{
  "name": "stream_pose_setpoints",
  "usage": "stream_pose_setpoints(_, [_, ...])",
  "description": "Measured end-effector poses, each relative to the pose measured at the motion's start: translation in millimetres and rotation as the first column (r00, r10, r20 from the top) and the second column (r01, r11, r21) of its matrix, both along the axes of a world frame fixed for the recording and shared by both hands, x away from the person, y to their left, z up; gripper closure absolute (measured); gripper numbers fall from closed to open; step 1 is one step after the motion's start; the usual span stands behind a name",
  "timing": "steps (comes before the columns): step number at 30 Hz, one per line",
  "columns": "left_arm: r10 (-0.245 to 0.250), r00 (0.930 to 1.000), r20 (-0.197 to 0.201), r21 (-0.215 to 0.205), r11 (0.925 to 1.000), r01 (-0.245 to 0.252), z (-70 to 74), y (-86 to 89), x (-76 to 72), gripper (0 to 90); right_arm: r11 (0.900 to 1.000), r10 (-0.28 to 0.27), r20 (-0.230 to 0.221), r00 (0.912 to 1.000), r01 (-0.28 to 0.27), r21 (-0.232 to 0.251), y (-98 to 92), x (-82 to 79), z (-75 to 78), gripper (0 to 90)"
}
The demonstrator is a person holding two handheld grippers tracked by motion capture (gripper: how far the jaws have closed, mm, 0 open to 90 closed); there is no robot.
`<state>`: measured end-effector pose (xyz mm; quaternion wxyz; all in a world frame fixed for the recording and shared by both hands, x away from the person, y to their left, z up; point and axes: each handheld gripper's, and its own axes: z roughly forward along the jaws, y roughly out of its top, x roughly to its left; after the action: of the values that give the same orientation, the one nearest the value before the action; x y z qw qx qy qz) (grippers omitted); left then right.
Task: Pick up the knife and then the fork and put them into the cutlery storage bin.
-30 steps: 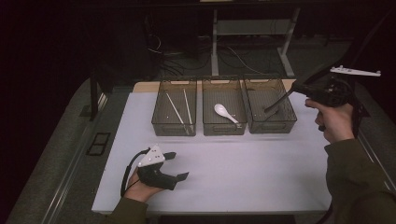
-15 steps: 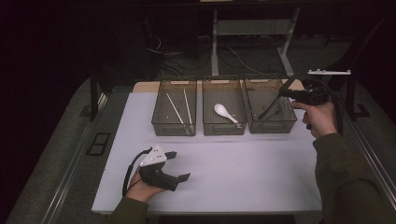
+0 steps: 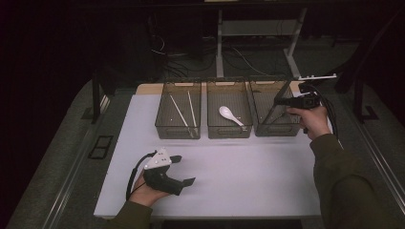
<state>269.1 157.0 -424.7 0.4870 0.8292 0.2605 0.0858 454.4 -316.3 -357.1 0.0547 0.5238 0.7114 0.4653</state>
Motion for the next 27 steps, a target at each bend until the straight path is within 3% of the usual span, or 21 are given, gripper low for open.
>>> stream_pose_setpoints(4, [-0.007,1.0000,-0.002,0.001,1.0000,0.007,-0.8,-1.9,0.4,8.0,0.997,-0.081,0.011,0.9967,0.081,0.012,-6.6,10.0,-10.2,84.6])
stream_pose_setpoints(9, [-0.010,0.9999,-0.004,-0.002,0.9999,0.010,-0.8,-2.9,1.1,8.0,0.985,-0.159,0.023,0.9870,0.160,-0.061,-8.0,20.7,-22.4,79.2])
stream_pose_setpoints(13, [-0.010,0.9999,-0.005,-0.003,0.9999,0.010,-0.6,-3.1,1.6,8.0,0.981,-0.164,0.012,0.9864,0.164,-0.104,-9.5,25.8,-27.5,74.2])
stream_pose_setpoints(14, [-0.010,0.9999,-0.005,-0.003,0.9999,0.010,-0.6,-3.0,1.8,8.0,0.979,-0.155,0.003,0.9879,0.154,-0.134,-10.3,27.3,-28.7,70.6])
stream_pose_setpoints(16, [-0.010,0.9999,-0.007,-0.002,0.9999,0.010,-0.4,-2.9,2.0,8.0,0.975,-0.150,-0.062,0.9868,0.137,-0.175,-10.9,29.8,-30.6,65.9])
stream_pose_setpoints(20, [-0.010,0.9999,-0.007,0.000,0.9999,0.010,-0.6,-3.0,2.8,8.0,0.967,-0.149,-0.104,0.9833,0.124,-0.221,-16.8,30.5,-29.8,55.9])
stream_pose_setpoints(27, [-0.008,1.0000,-0.004,-0.004,1.0000,0.008,-0.2,-4.5,2.5,7.9,0.972,-0.144,-0.074,0.9868,0.127,-0.199,-23.4,25.4,-21.2,50.3])
